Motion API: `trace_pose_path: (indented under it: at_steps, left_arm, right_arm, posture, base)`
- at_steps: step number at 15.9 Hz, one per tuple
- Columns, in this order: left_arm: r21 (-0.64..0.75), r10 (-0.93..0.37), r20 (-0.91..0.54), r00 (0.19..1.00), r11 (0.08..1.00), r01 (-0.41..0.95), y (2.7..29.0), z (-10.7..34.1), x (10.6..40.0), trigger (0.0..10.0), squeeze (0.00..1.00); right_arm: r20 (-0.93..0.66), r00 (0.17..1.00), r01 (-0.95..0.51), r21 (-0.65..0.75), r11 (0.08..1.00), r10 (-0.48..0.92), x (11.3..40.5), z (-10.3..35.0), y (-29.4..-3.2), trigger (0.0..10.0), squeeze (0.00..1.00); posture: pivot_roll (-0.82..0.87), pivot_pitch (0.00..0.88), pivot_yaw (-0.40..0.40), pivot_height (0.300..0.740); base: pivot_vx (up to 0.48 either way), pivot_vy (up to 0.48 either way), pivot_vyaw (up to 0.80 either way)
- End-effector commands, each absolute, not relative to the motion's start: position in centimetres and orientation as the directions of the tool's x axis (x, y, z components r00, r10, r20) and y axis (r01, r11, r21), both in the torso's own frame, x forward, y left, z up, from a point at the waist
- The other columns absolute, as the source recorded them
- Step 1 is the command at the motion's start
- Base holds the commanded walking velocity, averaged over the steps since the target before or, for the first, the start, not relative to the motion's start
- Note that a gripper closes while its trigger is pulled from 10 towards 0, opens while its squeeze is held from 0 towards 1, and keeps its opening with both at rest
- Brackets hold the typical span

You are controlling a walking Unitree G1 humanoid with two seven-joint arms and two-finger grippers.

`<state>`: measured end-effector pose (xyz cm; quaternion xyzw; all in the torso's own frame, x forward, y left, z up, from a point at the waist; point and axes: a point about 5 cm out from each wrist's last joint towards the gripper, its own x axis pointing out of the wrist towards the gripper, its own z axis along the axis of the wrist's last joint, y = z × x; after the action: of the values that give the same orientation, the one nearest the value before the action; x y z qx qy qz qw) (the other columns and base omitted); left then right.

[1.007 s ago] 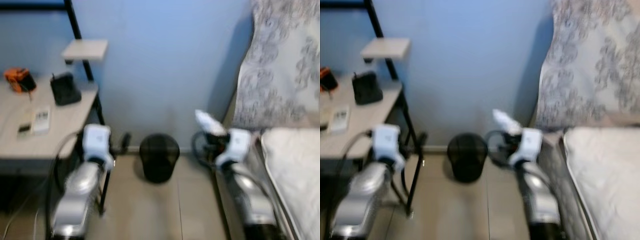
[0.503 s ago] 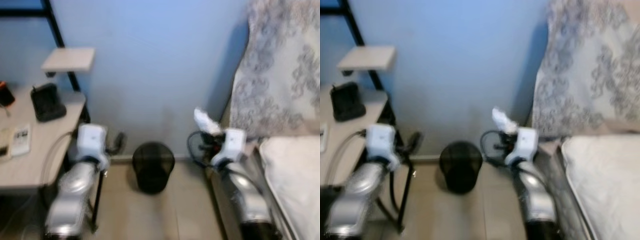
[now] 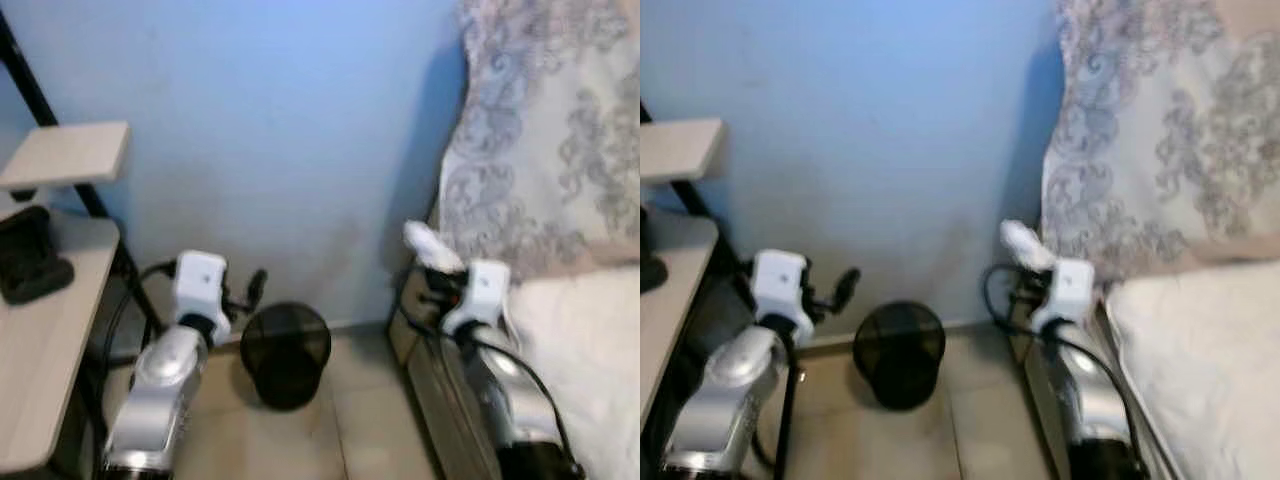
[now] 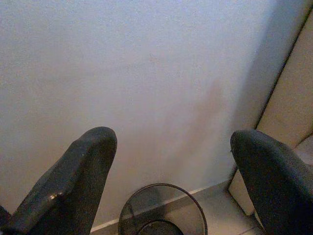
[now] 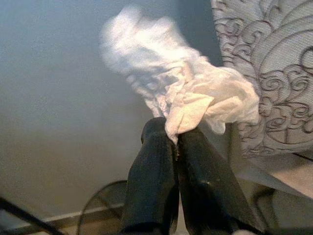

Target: Clean up the room

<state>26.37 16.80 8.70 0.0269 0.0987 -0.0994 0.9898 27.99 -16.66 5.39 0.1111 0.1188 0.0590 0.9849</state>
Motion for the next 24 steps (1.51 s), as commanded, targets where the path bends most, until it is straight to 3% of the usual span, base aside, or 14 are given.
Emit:
trace_pose_path:
  at_steps: [1,4,9,20,24]
  left_arm:
    - [0.062,-0.156,-0.2,0.967,0.983,0.171,18.0,9.0,26.3,10.0,0.0]
    - [0.063,-0.153,-0.201,0.968,0.984,0.169,18.1,8.9,26.3,10.0,0.0]
    - [0.066,-0.16,-0.206,0.965,0.982,0.177,17.8,8.8,26.1,10.0,0.0]
    - [0.064,-0.182,-0.212,0.96,0.978,0.2,17.5,8.5,26.3,10.0,0.0]
    - [0.07,-0.197,-0.234,0.952,0.973,0.218,17.2,8.2,26.2,10.0,0.0]
  right_arm:
    - [-0.206,0.964,-0.119,0.241,0.963,0.17,28.4,5.8,-15.6,10.0,0.0]
    - [-0.222,0.951,-0.192,0.121,0.974,0.215,28.6,5.8,-15.2,10.0,0.0]
    - [-0.243,0.96,-0.095,0.187,0.978,0.139,29.0,5.5,-16.0,10.0,0.0]
    - [-0.249,0.956,-0.121,0.146,0.982,0.155,28.9,5.6,-16.6,10.0,0.0]
    - [-0.326,0.917,-0.216,0.082,0.973,0.231,28.7,4.7,-17.1,10.0,0.0]
  posture:
    - [0.01,0.0,-0.012,0.74]
    - [0.01,0.0,-0.017,0.74]
    - [0.01,0.0,-0.023,0.74]
    - [-0.01,0.0,-0.026,0.74]
    - [0.0,0.0,-0.027,0.74]
  base:
    - [0.352,0.0,0.0]
    - [0.351,0.0,0.27]
    - [0.352,0.0,0.61]
    - [0.349,0.0,0.0]
    - [0.243,0.0,0.0]
